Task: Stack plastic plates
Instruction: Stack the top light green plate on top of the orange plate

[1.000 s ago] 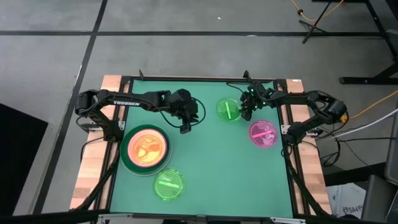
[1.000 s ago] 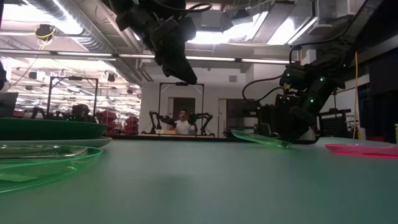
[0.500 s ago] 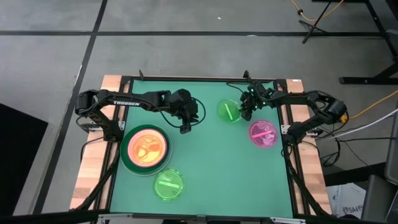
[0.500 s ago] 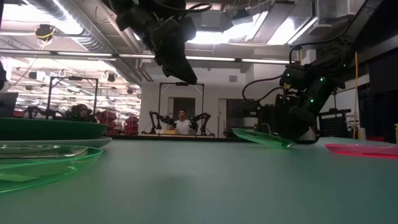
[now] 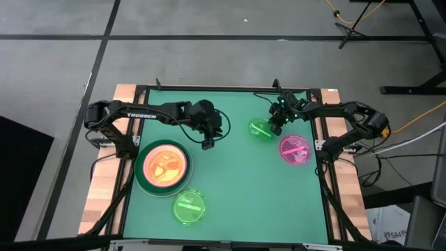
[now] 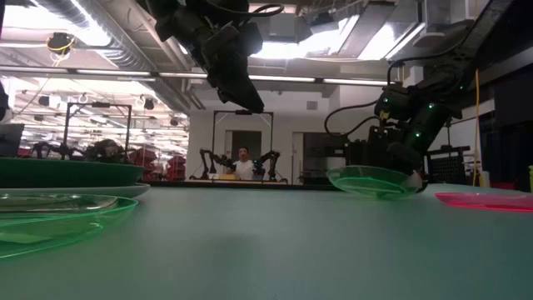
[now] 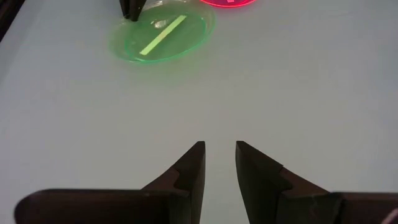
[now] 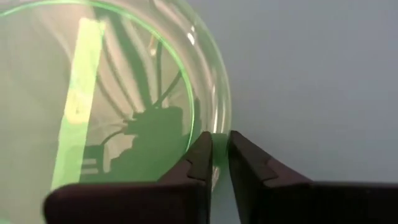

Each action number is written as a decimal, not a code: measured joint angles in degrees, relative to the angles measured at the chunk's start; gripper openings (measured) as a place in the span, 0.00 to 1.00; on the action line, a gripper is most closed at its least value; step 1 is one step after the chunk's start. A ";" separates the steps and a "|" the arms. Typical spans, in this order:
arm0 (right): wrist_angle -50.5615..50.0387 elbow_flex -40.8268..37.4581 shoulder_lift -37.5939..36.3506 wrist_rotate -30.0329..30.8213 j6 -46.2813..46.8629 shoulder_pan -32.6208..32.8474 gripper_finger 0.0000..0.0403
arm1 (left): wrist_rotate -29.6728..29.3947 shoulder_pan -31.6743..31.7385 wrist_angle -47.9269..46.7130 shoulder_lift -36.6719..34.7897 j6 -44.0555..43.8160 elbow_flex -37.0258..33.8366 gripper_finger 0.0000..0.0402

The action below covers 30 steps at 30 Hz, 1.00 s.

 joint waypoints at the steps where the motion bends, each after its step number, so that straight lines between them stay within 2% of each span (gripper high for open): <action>1: 0.02 0.00 0.00 0.00 0.00 0.00 0.06 | 0.00 0.00 0.02 0.00 0.00 0.00 0.21; 5: 0.11 0.00 0.00 0.00 0.00 0.00 0.01 | 0.00 0.00 0.02 0.00 0.00 0.00 0.21; 18: 0.67 -0.02 0.00 -0.17 0.00 0.00 0.00 | -0.18 0.00 0.02 0.00 -2.23 0.00 0.21; 26: 5.72 -0.11 0.07 -3.43 -0.02 0.02 0.00 | -6.59 0.02 0.02 0.00 -7.58 0.00 0.21; 30: 6.01 -0.11 0.07 -4.18 -0.02 0.02 0.00 | -7.40 0.02 0.02 0.00 -8.61 0.00 0.21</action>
